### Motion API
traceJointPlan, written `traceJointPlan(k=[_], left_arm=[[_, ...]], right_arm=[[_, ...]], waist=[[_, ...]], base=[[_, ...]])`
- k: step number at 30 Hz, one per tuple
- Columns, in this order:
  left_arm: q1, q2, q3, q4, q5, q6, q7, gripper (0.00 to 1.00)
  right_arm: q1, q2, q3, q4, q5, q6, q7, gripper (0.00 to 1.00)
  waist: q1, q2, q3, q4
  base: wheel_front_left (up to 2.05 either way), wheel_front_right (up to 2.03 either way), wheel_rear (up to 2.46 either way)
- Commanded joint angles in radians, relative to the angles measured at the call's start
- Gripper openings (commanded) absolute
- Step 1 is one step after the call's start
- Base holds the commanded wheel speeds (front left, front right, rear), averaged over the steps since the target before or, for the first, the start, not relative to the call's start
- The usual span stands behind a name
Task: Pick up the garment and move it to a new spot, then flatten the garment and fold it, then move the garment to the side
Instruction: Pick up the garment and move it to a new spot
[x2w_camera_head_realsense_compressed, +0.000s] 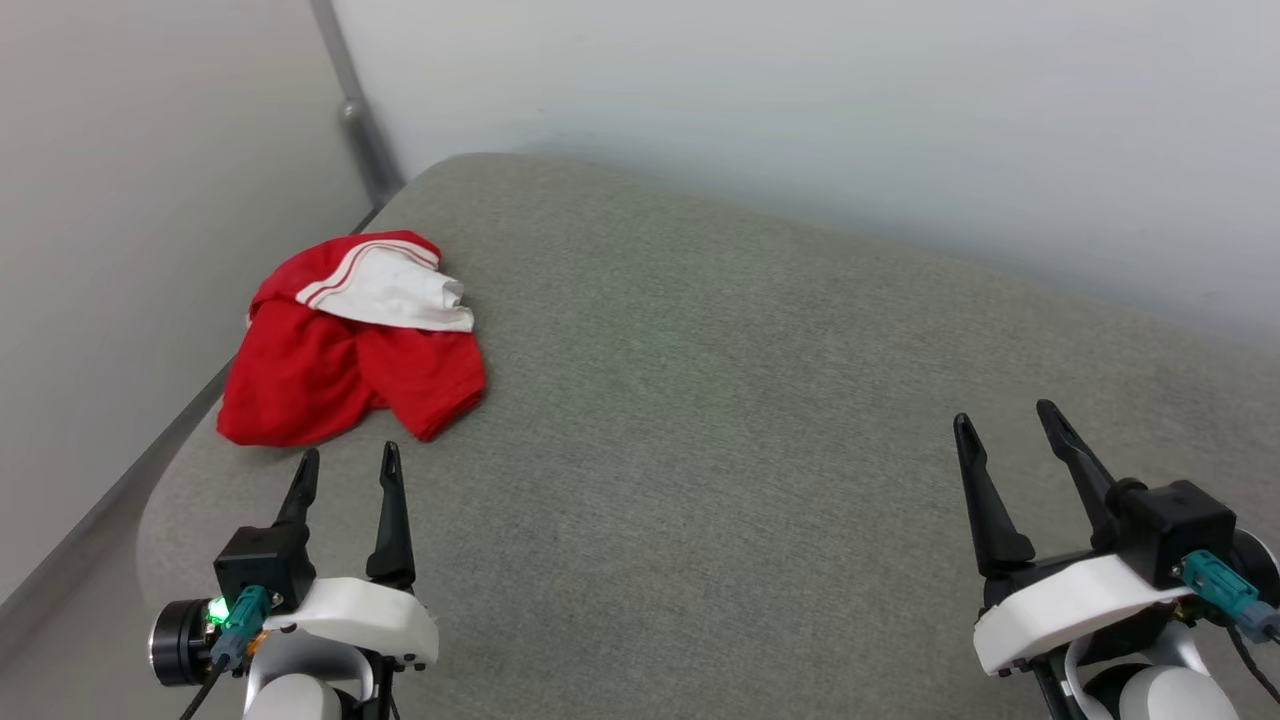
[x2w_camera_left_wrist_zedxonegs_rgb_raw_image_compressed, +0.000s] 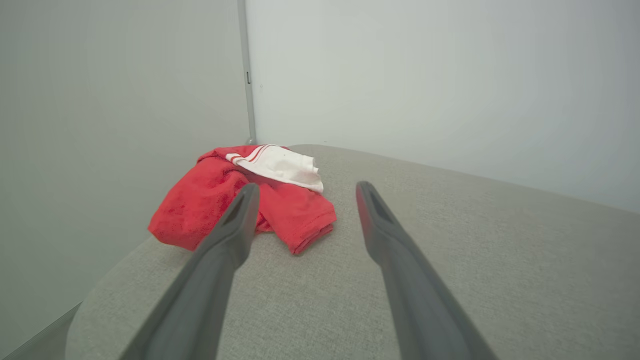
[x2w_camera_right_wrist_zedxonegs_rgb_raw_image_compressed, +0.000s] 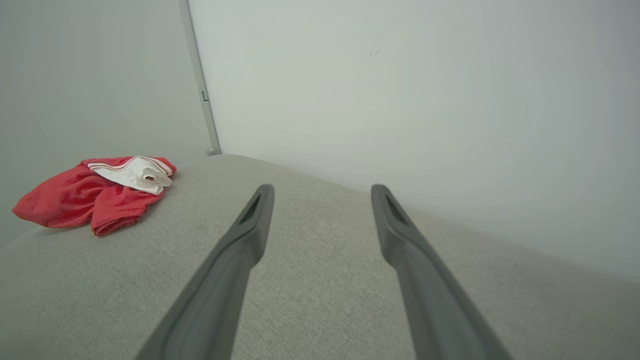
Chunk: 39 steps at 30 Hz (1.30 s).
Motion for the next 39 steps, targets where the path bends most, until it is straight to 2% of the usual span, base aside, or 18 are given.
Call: traceJointPlan(k=[1,7,16,22,28,36,37,39], left_arm=[[0.013,0.006,0.004,-0.006,0.003,0.002,-0.003,1.0],[0.011,0.01,-0.006,-0.015,0.013,0.0,-0.003,1.0],[-0.017,0.011,-0.006,-0.011,0.011,0.003,-0.003,1.0],[-0.088,0.021,0.002,0.0,0.004,0.007,-0.001,1.0],[-0.257,0.052,0.021,0.015,-0.009,0.014,0.038,1.0],[-0.508,0.161,0.088,0.028,-0.064,-0.007,0.163,1.0],[-0.556,0.205,0.109,0.049,-0.08,-0.016,0.222,1.0],[-0.595,0.245,0.121,0.084,-0.09,-0.023,0.298,1.0]], right_arm=[[-0.01,0.002,0.007,-0.006,0.007,0.0,0.002,1.0],[-0.01,0.002,0.017,-0.007,0.011,0.0,-0.002,1.0],[-0.027,0.002,0.031,-0.005,0.007,0.0,0.0,1.0],[-0.048,0.001,0.043,-0.022,-0.018,0.0,0.017,1.0],[-0.087,-0.03,0.046,-0.064,-0.035,0.0,0.041,1.0],[-0.168,-0.077,0.036,-0.126,-0.023,0.0,0.053,1.0],[-0.186,-0.082,0.035,-0.141,-0.021,0.0,0.052,1.0],[-0.201,-0.09,0.028,-0.148,-0.013,0.0,0.044,1.0]], waist=[[0.0,0.0,0.007,0.05],[0.0,0.0,0.011,0.1],[0.0,0.0,0.02,0.109],[0.0,0.0,0.06,0.068],[0.0,0.0,0.154,0.006],[0.0,0.0,0.32,-0.117],[0.0,0.0,0.363,-0.147],[0.0,0.0,0.403,-0.169]], base=[[0.0,0.0,0.0],[0.0,0.0,0.0],[0.0,0.0,0.0],[0.0,0.0,0.0],[0.0,0.0,0.0],[0.0,0.0,0.0],[0.0,0.0,0.0],[0.0,0.0,0.0]])
